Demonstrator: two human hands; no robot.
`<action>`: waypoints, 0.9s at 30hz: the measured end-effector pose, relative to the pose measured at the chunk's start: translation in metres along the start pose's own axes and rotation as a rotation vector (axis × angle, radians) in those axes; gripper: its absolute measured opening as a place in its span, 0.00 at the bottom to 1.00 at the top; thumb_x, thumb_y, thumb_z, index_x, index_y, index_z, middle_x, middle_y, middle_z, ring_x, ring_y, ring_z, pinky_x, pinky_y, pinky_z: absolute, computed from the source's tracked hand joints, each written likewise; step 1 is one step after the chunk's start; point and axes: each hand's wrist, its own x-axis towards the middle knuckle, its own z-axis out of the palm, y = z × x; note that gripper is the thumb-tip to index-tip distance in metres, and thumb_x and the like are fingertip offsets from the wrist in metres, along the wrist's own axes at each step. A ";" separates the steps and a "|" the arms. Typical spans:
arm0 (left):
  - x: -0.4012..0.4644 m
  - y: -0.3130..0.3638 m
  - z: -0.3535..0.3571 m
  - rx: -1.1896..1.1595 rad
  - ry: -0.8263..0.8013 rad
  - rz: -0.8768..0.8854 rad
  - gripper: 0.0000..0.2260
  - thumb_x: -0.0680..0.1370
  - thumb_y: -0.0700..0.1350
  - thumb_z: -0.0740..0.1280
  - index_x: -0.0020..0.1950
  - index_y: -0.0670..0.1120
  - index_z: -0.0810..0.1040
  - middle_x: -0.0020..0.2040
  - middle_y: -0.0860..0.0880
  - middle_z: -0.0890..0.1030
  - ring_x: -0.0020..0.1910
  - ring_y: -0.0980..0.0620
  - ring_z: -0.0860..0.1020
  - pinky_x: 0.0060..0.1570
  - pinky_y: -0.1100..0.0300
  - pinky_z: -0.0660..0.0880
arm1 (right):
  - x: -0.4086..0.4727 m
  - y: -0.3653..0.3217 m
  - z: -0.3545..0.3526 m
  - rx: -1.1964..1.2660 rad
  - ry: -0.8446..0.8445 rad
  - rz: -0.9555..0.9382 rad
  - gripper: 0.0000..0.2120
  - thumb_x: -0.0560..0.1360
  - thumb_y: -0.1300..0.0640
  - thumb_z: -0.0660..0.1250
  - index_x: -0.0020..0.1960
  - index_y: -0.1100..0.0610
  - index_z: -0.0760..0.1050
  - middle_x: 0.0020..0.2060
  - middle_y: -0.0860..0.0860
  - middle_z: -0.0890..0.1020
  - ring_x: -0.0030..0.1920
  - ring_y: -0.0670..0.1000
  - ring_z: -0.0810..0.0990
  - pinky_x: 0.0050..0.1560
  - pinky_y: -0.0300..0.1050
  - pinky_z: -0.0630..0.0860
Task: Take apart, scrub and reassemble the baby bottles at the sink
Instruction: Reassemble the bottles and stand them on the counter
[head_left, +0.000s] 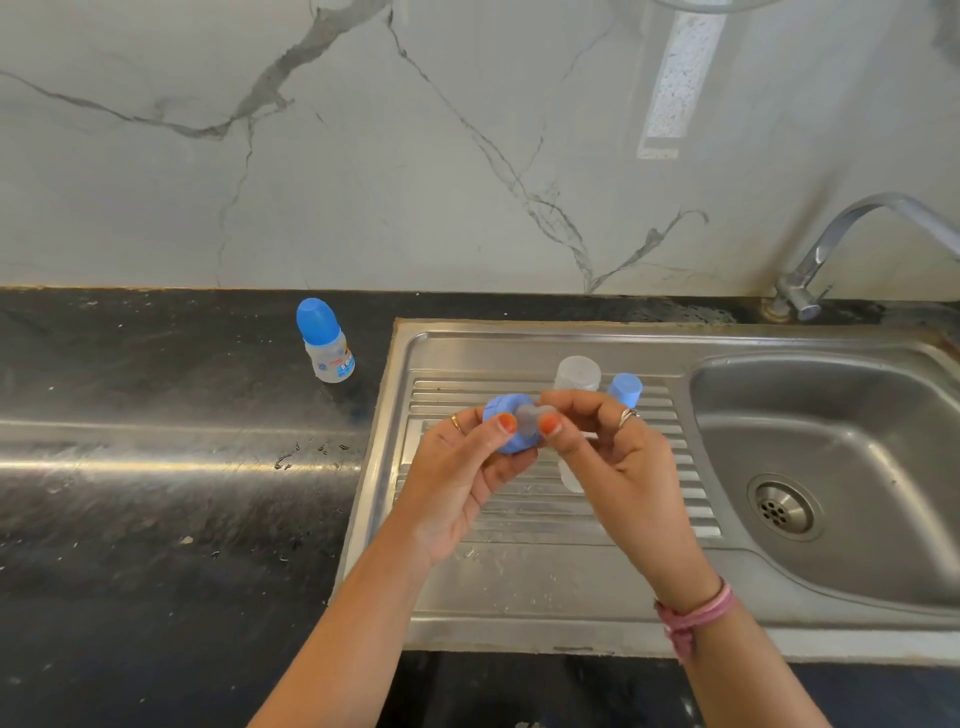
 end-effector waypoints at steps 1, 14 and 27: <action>0.000 0.001 0.001 -0.005 -0.014 -0.006 0.10 0.71 0.45 0.71 0.50 0.43 0.85 0.48 0.43 0.85 0.47 0.51 0.84 0.43 0.64 0.80 | 0.000 0.002 0.000 0.038 -0.040 0.005 0.15 0.70 0.44 0.69 0.56 0.46 0.79 0.50 0.43 0.83 0.50 0.45 0.82 0.47 0.37 0.78; 0.008 0.020 0.019 -0.030 0.055 -0.158 0.14 0.70 0.54 0.72 0.48 0.46 0.86 0.51 0.42 0.84 0.50 0.48 0.84 0.43 0.60 0.80 | 0.024 -0.001 0.001 -0.142 -0.129 -0.177 0.10 0.75 0.55 0.66 0.55 0.52 0.81 0.54 0.46 0.79 0.57 0.43 0.78 0.57 0.33 0.73; 0.013 0.018 0.042 -0.005 0.216 -0.069 0.14 0.77 0.53 0.66 0.40 0.47 0.86 0.44 0.42 0.85 0.44 0.49 0.84 0.37 0.63 0.79 | 0.021 0.003 0.035 -0.138 0.328 -0.357 0.09 0.78 0.61 0.64 0.55 0.54 0.79 0.51 0.49 0.84 0.54 0.46 0.82 0.54 0.45 0.79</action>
